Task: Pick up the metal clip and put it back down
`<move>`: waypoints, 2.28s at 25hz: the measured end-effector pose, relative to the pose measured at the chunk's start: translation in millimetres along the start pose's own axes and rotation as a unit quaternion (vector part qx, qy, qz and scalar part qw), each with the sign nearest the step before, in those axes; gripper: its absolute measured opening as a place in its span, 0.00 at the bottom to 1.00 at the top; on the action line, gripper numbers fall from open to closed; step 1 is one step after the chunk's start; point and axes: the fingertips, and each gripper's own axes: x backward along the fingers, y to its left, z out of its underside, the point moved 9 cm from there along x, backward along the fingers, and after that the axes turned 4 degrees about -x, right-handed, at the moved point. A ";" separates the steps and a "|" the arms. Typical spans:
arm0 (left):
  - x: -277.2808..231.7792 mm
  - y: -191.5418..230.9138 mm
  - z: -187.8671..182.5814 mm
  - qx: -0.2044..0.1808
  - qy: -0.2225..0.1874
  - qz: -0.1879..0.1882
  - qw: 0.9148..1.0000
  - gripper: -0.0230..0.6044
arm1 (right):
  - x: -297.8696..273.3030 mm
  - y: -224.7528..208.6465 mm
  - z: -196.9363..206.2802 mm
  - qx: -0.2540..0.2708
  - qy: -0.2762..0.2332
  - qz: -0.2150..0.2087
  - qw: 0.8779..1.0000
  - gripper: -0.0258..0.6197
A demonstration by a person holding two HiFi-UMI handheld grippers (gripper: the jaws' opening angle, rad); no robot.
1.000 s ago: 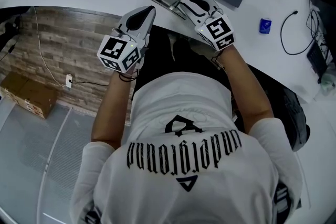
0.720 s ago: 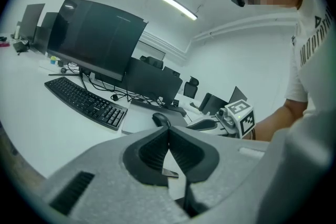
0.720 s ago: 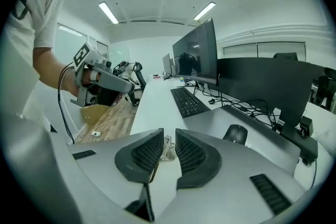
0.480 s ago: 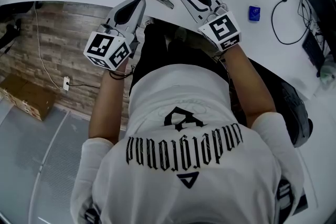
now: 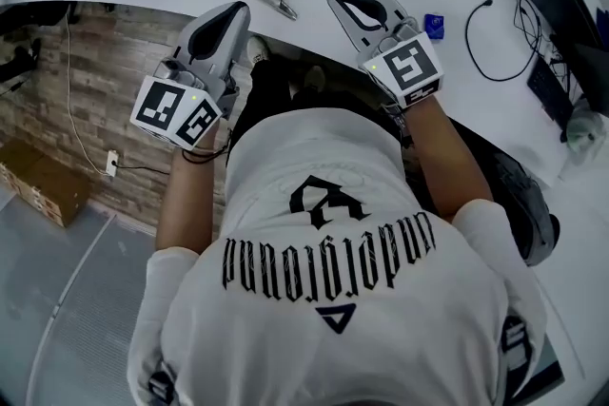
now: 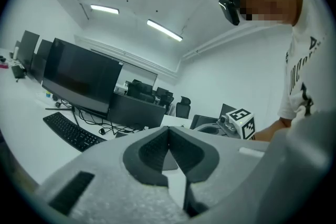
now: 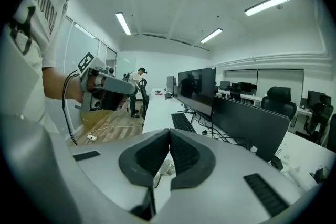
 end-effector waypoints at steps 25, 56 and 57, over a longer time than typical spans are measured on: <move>37.8 -80.0 -53.2 -0.048 -0.034 -0.040 0.997 0.06 | 87.2 15.7 -59.3 0.020 -0.070 -0.024 0.997 0.06; 258.2 -60.5 -11.9 -0.062 -0.017 0.040 0.997 0.06 | 93.3 253.2 -77.8 0.030 -0.073 0.067 0.995 0.06; 267.1 -60.5 -9.4 -0.062 -0.016 0.046 0.997 0.06 | 95.0 265.7 -77.1 0.029 -0.070 0.072 0.994 0.06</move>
